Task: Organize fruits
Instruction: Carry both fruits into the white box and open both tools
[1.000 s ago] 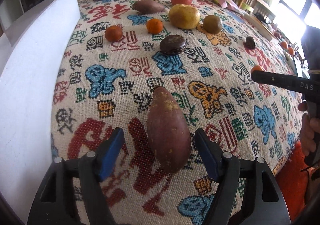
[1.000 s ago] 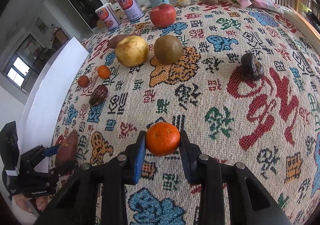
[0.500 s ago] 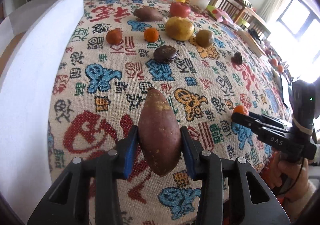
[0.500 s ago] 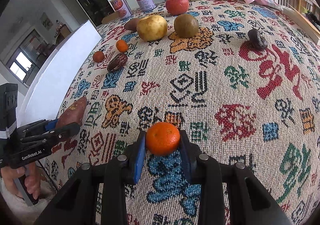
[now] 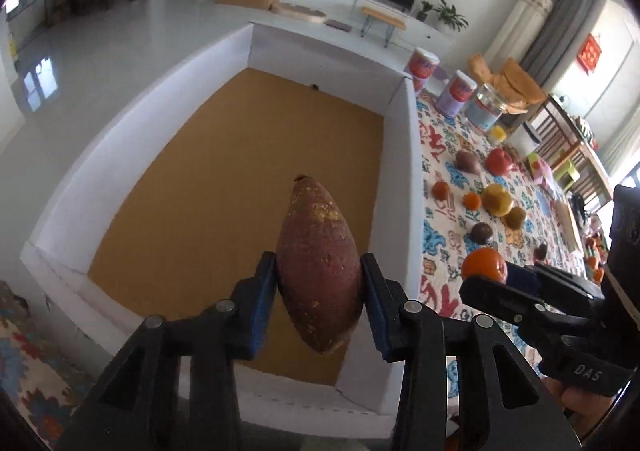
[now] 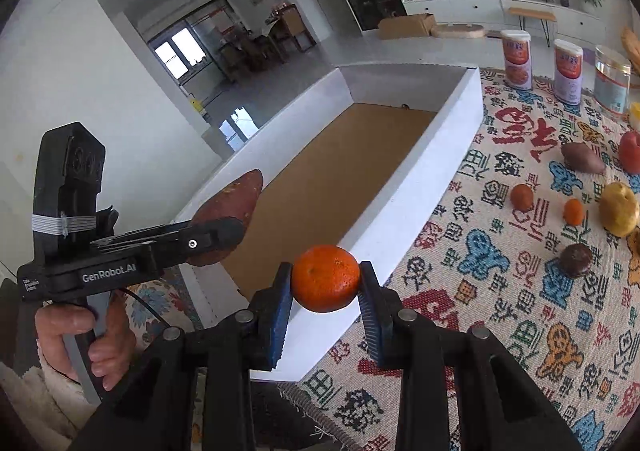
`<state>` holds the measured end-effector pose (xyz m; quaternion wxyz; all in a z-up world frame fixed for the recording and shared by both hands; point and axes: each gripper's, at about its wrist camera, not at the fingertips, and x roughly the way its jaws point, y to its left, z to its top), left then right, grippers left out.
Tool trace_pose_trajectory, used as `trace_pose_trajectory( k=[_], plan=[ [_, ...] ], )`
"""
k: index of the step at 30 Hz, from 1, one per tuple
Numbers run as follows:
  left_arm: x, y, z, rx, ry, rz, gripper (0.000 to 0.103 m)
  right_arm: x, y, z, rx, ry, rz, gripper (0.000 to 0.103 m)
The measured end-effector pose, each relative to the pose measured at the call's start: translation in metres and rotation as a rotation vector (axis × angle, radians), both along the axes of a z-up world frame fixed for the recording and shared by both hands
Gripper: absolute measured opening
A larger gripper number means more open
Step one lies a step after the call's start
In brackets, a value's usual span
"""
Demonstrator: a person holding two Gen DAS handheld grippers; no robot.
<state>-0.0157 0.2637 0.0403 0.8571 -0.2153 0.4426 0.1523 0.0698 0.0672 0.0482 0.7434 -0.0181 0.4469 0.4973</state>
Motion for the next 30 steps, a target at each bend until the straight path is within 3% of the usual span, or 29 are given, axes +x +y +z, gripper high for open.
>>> trace_pose_trajectory(
  k=[2, 3, 5, 6, 7, 9, 14, 18, 21, 26, 28, 30],
  plan=[
    [0.0, 0.009, -0.017, 0.023, 0.04, 0.044, 0.043, -0.008, 0.033, -0.008, -0.02, -0.005, 0.047, 0.033],
    [-0.001, 0.011, -0.021, 0.033, 0.042, 0.052, 0.048, -0.008, 0.044, -0.015, -0.03, 0.01, 0.054, 0.034],
    [-0.002, 0.01, -0.021, 0.049, 0.031, 0.065, 0.065, -0.003, 0.053, -0.029, -0.045, 0.062, 0.042, 0.049],
    [-0.003, 0.007, -0.019, 0.054, 0.012, 0.065, 0.074, 0.0, 0.05, -0.034, -0.041, 0.082, 0.022, 0.069],
    [-0.003, 0.004, -0.015, 0.055, -0.014, 0.057, 0.079, 0.002, 0.041, -0.036, -0.017, 0.099, -0.004, 0.077],
    [0.003, -0.009, -0.008, 0.053, -0.051, 0.018, 0.08, 0.006, 0.017, -0.033, 0.024, 0.094, -0.045, 0.078],
    [0.026, -0.077, 0.006, 0.03, -0.129, -0.207, 0.085, 0.016, -0.078, -0.031, -0.01, -0.051, -0.248, 0.1],
    [0.05, -0.161, -0.009, 0.019, -0.116, -0.43, 0.087, 0.036, -0.172, -0.062, -0.185, -0.178, -0.527, 0.103],
    [0.07, -0.215, -0.04, 0.03, -0.091, -0.542, 0.087, 0.057, -0.243, -0.093, -0.317, -0.188, -0.752, 0.103],
    [0.108, -0.269, -0.091, 0.166, -0.036, -0.584, 0.087, 0.063, -0.329, -0.115, -0.335, -0.122, -0.989, 0.103],
    [0.125, -0.272, -0.103, 0.203, -0.03, -0.567, 0.087, 0.068, -0.338, -0.116, -0.288, -0.083, -0.999, 0.103],
    [0.144, -0.272, -0.113, 0.213, -0.014, -0.541, 0.087, 0.074, -0.329, -0.114, -0.338, -0.137, -0.982, 0.103]
  ],
)
